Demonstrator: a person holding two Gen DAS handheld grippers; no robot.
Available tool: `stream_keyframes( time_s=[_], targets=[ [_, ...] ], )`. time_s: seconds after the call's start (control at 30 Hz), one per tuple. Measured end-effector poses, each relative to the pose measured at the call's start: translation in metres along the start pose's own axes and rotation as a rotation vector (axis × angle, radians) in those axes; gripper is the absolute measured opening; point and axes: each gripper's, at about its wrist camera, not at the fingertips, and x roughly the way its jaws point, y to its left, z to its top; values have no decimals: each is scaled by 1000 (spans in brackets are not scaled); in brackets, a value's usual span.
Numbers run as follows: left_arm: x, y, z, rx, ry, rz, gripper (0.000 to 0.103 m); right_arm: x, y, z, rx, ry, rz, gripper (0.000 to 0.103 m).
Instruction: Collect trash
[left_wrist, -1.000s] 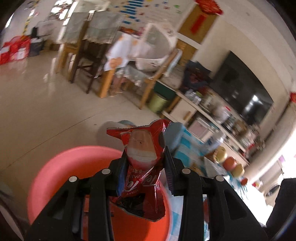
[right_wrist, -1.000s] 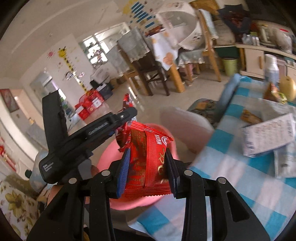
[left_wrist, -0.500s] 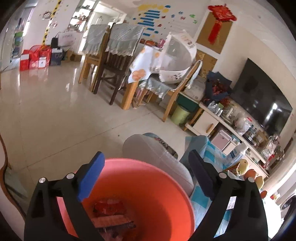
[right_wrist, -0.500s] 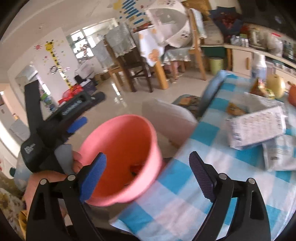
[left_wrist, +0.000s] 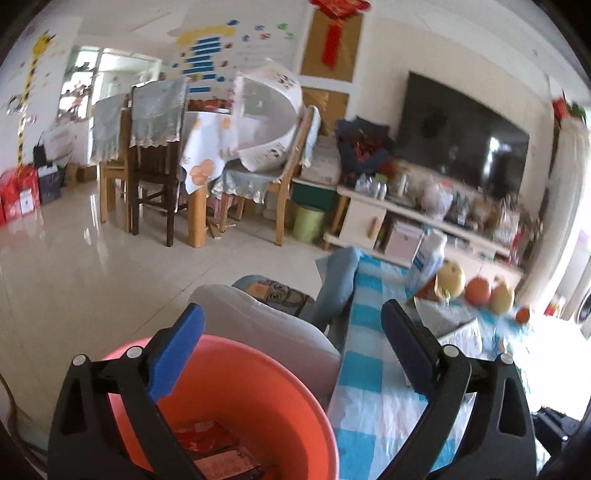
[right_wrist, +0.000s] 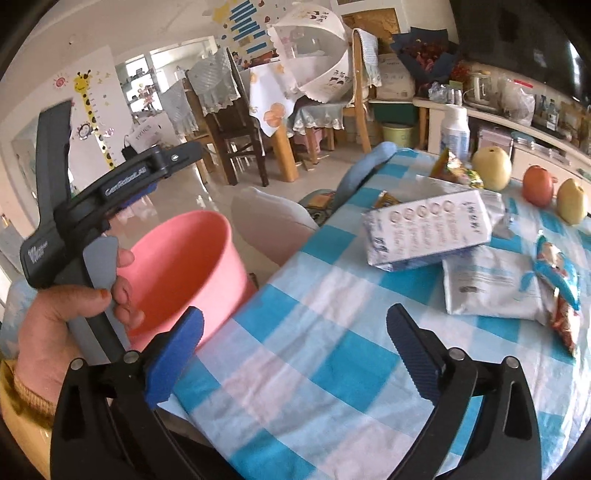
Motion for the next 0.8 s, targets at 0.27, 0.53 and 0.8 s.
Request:
stream_keyframes(
  time_s=[0.27, 0.53, 0.8],
  targets=[
    [5, -31, -5, 88, 67, -32, 97, -11, -8, -23, -75, 44, -88, 98],
    [6, -56, -13, 140, 88, -94, 97, -22, -30, -32, -43, 30, -129, 98],
    [11, -86, -18, 221, 86, -100, 97, -32, -49, -37, -28, 33, -159, 98]
  ],
)
